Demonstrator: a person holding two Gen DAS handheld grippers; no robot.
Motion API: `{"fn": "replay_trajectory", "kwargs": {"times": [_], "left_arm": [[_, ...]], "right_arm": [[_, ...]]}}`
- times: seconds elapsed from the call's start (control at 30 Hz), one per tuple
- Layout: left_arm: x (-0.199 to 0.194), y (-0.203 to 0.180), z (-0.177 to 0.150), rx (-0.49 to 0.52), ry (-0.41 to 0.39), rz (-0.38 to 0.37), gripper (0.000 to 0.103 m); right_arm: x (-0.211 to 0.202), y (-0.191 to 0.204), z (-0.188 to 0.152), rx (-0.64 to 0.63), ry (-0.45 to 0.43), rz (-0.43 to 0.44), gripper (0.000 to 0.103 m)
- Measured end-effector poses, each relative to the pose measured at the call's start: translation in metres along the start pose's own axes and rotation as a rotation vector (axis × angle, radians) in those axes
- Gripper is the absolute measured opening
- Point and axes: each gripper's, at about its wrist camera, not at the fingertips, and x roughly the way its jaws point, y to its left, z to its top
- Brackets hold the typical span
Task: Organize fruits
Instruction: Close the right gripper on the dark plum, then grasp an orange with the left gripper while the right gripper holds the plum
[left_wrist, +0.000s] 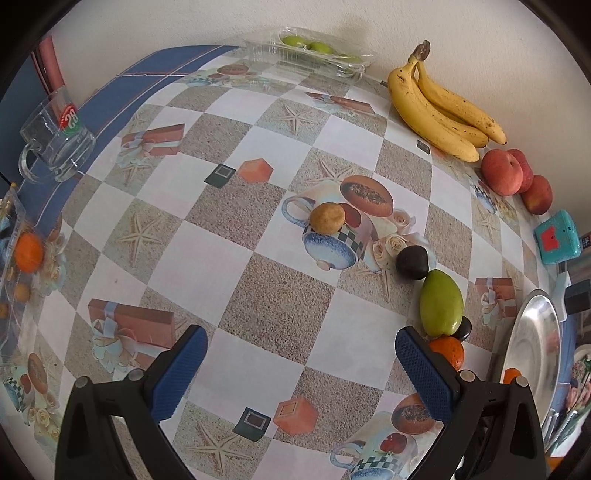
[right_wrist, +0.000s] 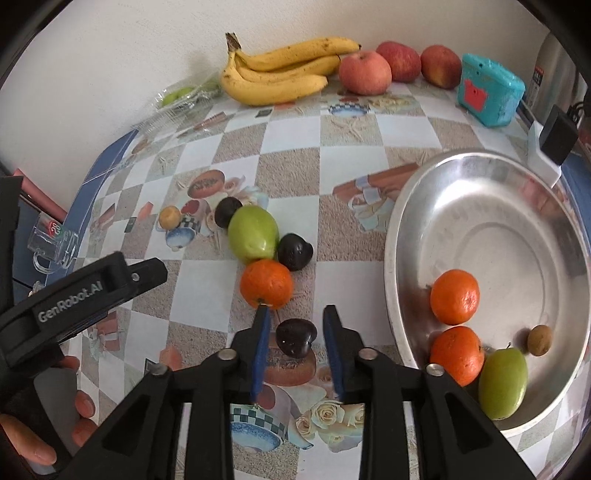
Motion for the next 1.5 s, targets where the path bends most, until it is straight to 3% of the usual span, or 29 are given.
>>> {"fn": "replay_trajectory", "kwargs": {"times": [0.07, 0.4, 0.57, 0.87, 1.0, 1.33, 1.5], "left_arm": [[0.0, 0.0, 0.0, 0.001, 0.0, -0.002, 0.103], [0.004, -0.004, 0.001, 0.016, 0.01, -0.009, 0.103], [0.005, -0.005, 0.002, 0.022, 0.012, -0.011, 0.103], [0.005, -0.006, 0.002, 0.023, 0.011, -0.005, 0.103], [0.007, -0.006, 0.001, 0.014, 0.007, -0.005, 0.103], [0.002, 0.0, 0.002, -0.052, 0.003, -0.09, 0.101], [0.002, -0.012, -0.001, -0.041, 0.018, -0.165, 0.092]], "right_arm": [[0.004, -0.001, -0.001, 0.006, 0.011, 0.007, 0.044], [0.024, 0.008, -0.007, -0.042, 0.064, -0.028, 0.044], [0.028, 0.02, -0.009, -0.131, 0.057, -0.093, 0.043], [0.03, 0.03, -0.013, -0.215, 0.051, -0.163, 0.027], [0.028, 0.026, -0.011, -0.188, 0.051, -0.134, 0.026], [-0.012, -0.001, 0.0, -0.025, -0.001, 0.058, 0.026], [-0.028, -0.01, 0.009, 0.027, -0.033, 0.064, 0.026]]}}
